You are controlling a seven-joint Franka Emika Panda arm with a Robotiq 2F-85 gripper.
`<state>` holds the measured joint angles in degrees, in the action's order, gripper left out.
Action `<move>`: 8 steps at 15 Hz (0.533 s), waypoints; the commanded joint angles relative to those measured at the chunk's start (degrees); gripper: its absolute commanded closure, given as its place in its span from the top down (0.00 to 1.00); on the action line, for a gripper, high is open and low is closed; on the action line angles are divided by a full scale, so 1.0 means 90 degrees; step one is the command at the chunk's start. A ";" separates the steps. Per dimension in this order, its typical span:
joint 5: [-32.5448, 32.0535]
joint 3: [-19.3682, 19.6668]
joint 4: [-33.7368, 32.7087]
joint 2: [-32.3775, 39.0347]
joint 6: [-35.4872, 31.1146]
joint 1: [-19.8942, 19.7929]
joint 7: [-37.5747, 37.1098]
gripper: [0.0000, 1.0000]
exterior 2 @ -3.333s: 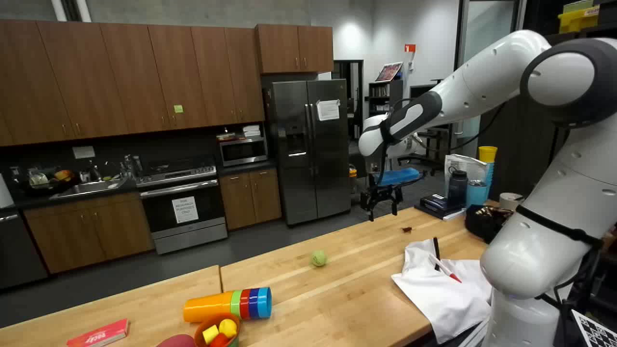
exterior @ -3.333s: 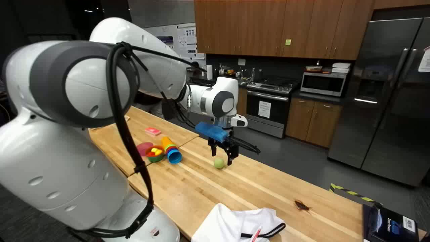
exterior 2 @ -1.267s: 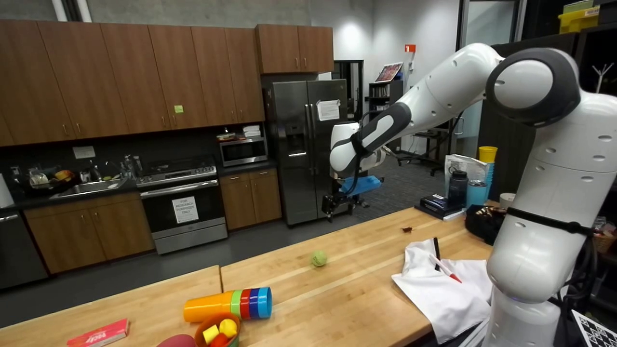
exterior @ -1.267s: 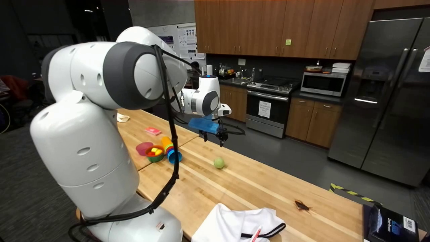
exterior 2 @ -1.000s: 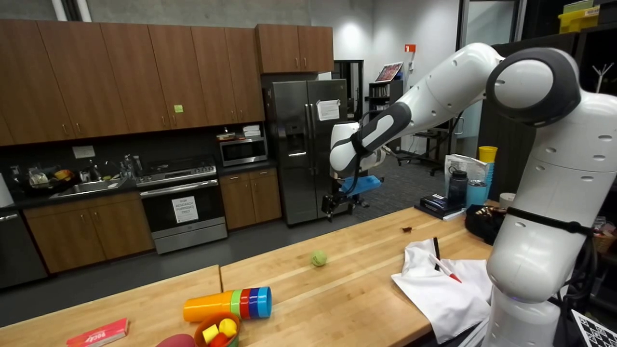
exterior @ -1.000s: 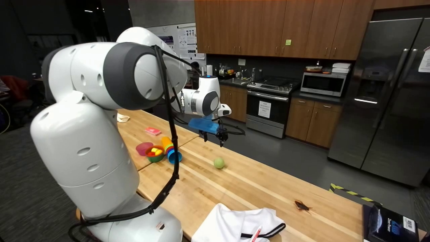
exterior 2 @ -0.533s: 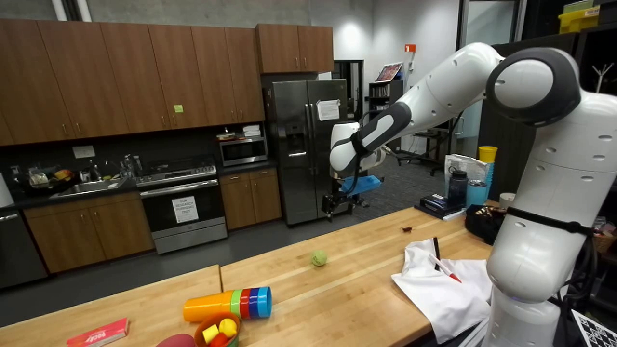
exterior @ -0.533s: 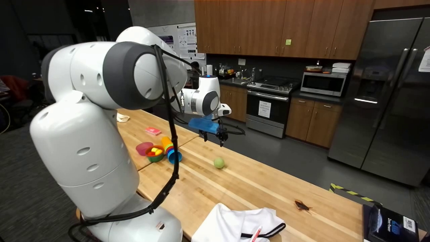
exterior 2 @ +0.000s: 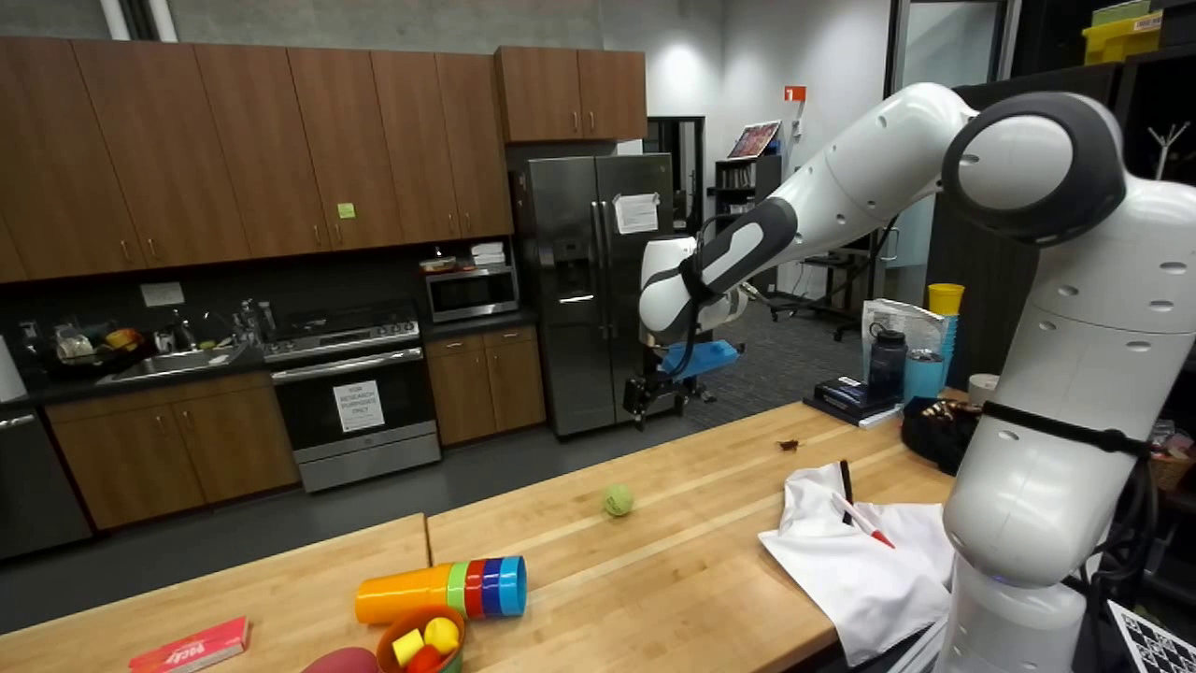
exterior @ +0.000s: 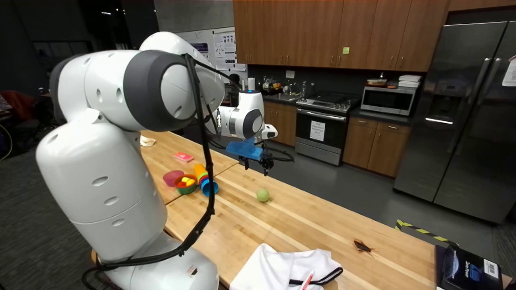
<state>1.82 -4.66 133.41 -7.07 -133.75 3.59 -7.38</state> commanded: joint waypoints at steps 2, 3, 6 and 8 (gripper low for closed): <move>-0.0123 -0.0014 0.0019 -0.0024 -0.0154 0.0010 0.0024 1.00; -0.0007 0.0003 -0.0036 -0.0007 -0.0206 0.0027 0.0110 1.00; 0.0126 0.0012 -0.0100 0.0034 -0.0553 0.0063 0.0303 1.00; 0.0261 0.0015 -0.0203 0.0142 -0.0745 0.0100 0.0505 1.00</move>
<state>2.17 -4.79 133.13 -6.98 -138.28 3.85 -5.91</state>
